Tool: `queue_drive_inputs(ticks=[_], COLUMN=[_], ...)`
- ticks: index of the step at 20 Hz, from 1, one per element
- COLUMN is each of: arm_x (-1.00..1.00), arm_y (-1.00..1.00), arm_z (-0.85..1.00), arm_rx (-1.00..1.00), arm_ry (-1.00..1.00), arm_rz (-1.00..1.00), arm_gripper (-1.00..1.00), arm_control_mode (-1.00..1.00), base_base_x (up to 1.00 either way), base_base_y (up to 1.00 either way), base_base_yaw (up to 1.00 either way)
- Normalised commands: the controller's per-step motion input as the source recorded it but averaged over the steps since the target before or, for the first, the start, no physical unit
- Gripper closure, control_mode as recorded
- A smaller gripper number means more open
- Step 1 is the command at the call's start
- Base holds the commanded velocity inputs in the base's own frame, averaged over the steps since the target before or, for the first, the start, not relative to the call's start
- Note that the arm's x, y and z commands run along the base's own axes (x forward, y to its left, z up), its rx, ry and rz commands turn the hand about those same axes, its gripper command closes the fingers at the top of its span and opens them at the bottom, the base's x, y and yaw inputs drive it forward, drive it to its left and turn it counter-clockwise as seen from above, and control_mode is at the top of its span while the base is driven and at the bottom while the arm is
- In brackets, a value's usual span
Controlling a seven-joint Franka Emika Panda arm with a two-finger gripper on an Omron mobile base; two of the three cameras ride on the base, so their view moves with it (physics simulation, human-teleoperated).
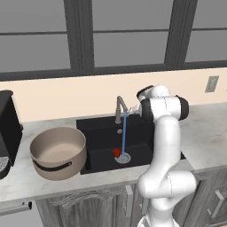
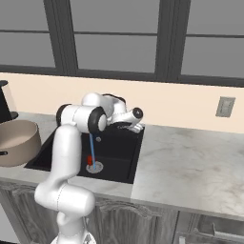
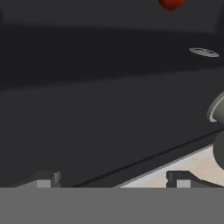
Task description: Dump the bell pepper from the pot into the sink. Then turn on the water and wash the bell pepper. Then turn off the water and put the bell pepper back in the pot.
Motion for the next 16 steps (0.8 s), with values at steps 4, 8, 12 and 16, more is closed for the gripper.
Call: queue_drive_inputs(ticks=[4, 8, 12, 16], arm_x=[0.34, 0.31, 0.48, 0.58], arm_y=[0.45, 0.52, 0.43, 0.4], arm_z=[0.28, 0.21, 0.08, 0.07], arm_rx=[0.05, 0.06, 0.04, 0.03], arm_ry=[0.11, 0.11, 0.09, 0.07], arm_rz=[-0.02, -0.03, -0.05, -0.04], arm_gripper=[-1.0, -1.0, -1.0, -1.0], arm_control_mode=[-1.0, -1.0, -1.0, -1.0], base_base_x=[0.0, 0.0, 0.0, 0.0], base_base_y=[0.0, 0.0, 0.0, 0.0], base_base_yaw=[0.0, 0.0, 0.0, 0.0])
